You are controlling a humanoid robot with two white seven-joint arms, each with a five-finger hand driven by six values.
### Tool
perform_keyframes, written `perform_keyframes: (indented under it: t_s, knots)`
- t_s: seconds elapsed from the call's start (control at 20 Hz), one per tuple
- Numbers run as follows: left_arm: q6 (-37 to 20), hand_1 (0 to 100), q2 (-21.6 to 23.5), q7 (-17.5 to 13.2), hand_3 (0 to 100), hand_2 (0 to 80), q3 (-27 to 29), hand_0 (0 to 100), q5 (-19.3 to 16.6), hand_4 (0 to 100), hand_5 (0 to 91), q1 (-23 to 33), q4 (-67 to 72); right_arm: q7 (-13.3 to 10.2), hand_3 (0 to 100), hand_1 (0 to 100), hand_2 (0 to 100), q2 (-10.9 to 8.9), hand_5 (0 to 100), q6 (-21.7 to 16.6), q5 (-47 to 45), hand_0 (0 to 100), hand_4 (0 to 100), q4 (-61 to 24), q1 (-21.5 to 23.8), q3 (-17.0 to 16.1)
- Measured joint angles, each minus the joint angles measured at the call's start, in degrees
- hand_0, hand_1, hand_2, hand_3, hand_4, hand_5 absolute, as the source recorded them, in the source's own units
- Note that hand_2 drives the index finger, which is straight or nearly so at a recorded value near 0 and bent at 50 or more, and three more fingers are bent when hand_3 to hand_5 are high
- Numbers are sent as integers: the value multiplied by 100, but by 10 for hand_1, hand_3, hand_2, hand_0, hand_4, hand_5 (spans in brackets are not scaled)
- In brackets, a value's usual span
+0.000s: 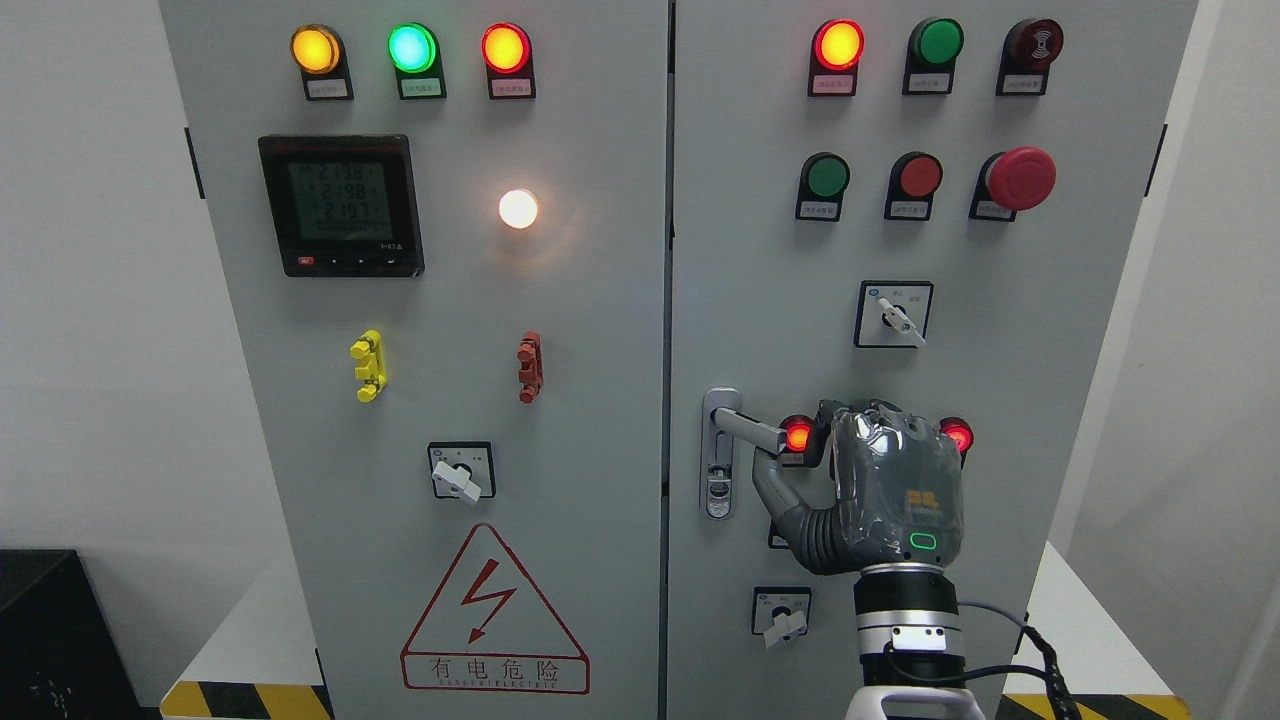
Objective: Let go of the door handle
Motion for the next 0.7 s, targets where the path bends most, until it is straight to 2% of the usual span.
perform_keyframes:
  t_s: [0.45, 0.7]
  knots:
    - [1, 0, 0, 0, 102, 44, 0, 0, 0, 0, 0, 0, 0, -20, 923, 456, 725, -3, 687, -97, -25, 374, 744, -174, 325, 25]
    - [1, 0, 0, 0, 99, 45, 0, 0, 0, 0, 0, 0, 0, -117, 881, 431, 658, -5, 634, -568, -159, 342, 723, -346, 616, -35]
